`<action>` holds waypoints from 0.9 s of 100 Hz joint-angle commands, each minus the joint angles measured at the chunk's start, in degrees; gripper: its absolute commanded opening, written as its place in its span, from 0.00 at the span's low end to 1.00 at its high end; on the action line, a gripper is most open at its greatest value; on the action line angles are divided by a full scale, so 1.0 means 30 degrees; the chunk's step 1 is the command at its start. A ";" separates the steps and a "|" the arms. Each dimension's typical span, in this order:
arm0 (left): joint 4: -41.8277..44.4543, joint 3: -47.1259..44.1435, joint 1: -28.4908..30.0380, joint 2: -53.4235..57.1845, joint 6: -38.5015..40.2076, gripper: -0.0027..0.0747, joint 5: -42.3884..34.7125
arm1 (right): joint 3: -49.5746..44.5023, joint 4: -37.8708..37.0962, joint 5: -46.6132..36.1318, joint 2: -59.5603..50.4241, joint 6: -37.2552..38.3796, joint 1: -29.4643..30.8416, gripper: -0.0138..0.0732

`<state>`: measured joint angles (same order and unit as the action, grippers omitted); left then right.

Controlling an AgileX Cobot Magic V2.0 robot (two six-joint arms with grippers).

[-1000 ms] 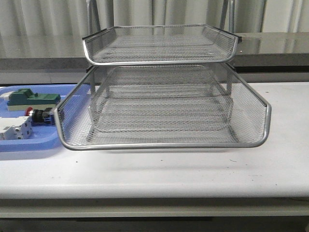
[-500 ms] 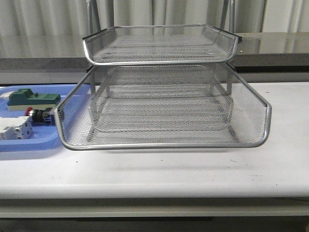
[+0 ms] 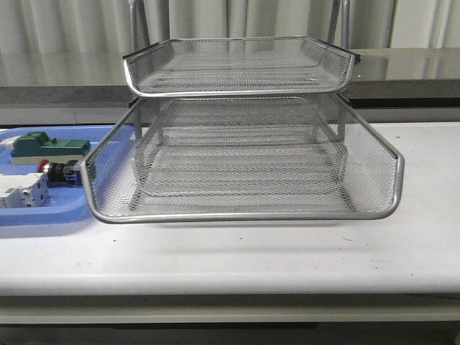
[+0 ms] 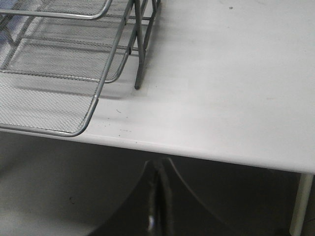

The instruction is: Place button on rack with both arms

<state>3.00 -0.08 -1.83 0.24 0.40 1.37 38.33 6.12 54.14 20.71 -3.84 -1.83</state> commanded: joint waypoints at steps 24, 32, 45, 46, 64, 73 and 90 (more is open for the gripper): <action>-0.0169 -0.0828 0.0057 0.0623 0.0124 0.01 -0.1626 | 0.0575 0.0002 -0.1208 0.0186 -0.0012 0.0107 0.08; -0.0169 -0.0828 0.0057 0.0623 0.0124 0.01 -0.1777 | 0.0575 0.0002 -0.1208 0.0186 -0.0012 0.0107 0.08; -0.0169 -0.0828 0.0057 0.0623 0.0124 0.01 -0.2158 | 0.0575 0.0002 -0.1208 0.0186 -0.0012 0.0107 0.08; -0.0169 -0.0828 0.0057 0.0623 0.0124 0.01 -0.2207 | 0.0575 0.0002 -0.1208 0.0186 -0.0012 0.0107 0.08; -0.0738 -0.0008 0.0057 0.0544 0.0124 0.01 -0.2197 | 0.0575 0.0002 -0.1208 0.0186 -0.0012 0.0107 0.08; -0.2168 0.1048 0.0057 0.0053 0.0124 0.01 -0.1637 | 0.0575 0.0002 -0.1208 0.0186 -0.0012 0.0107 0.08; -0.3529 0.3797 0.0057 -0.2307 0.0124 0.01 0.0161 | 0.0575 0.0002 -0.1208 0.0186 -0.0012 0.0107 0.08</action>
<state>-5.53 5.28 -1.83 -2.13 0.40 3.37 38.33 6.12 54.14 20.71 -3.76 -1.83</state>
